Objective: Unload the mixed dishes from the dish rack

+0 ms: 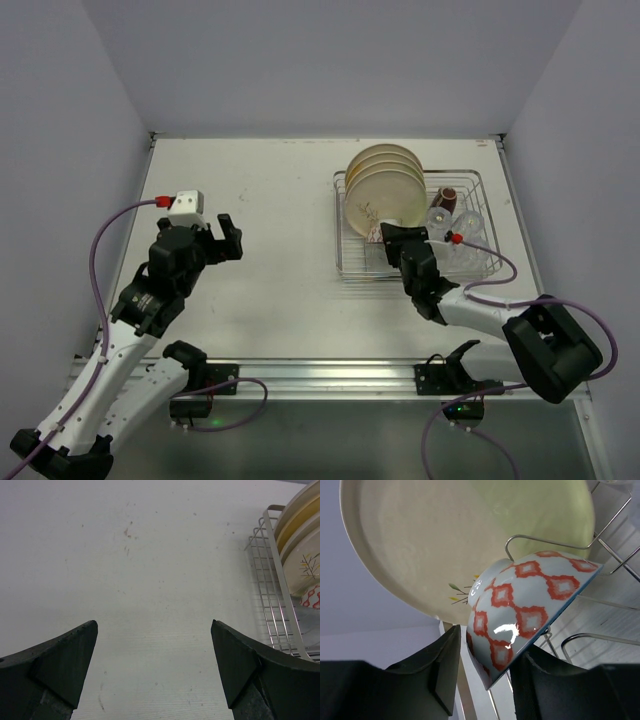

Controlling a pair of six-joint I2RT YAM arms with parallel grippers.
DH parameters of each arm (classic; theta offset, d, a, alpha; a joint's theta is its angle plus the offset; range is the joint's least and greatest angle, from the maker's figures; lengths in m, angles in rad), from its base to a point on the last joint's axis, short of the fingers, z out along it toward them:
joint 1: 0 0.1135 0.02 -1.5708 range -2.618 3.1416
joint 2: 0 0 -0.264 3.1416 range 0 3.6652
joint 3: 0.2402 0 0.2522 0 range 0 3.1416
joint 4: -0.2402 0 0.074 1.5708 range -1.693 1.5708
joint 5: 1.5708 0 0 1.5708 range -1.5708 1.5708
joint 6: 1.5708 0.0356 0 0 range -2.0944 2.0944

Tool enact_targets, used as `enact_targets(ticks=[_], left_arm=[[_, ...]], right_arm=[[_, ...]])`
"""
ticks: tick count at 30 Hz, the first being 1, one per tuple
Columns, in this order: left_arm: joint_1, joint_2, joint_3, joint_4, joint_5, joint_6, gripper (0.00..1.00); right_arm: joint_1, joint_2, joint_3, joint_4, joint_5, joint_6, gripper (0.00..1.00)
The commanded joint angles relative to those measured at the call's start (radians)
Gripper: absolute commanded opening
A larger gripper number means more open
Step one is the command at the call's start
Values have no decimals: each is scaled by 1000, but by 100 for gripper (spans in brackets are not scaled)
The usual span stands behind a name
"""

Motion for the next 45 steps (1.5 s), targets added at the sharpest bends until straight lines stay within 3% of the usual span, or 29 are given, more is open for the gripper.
enact_targets(ticks=[1, 15, 22, 30, 33, 45], left_arm=[[-5, -7, -14, 41, 17, 28, 100], [-5, 1, -12, 42, 26, 31, 100], [-5, 0, -12, 45, 29, 33, 100], [-5, -5, -12, 45, 29, 33, 100], [-5, -2, -12, 45, 29, 33, 100], [-5, -8, -12, 44, 29, 34, 100]], right_arm=[[-4, -18, -3, 188, 67, -5, 43], [-2, 21, -40, 409, 56, -51, 32], [-2, 65, -46, 561, 28, -97, 19], [-2, 16, -43, 572, 32, -149, 16], [-2, -1, -37, 576, 32, -160, 0], [-2, -15, -3, 582, 28, -169, 0]])
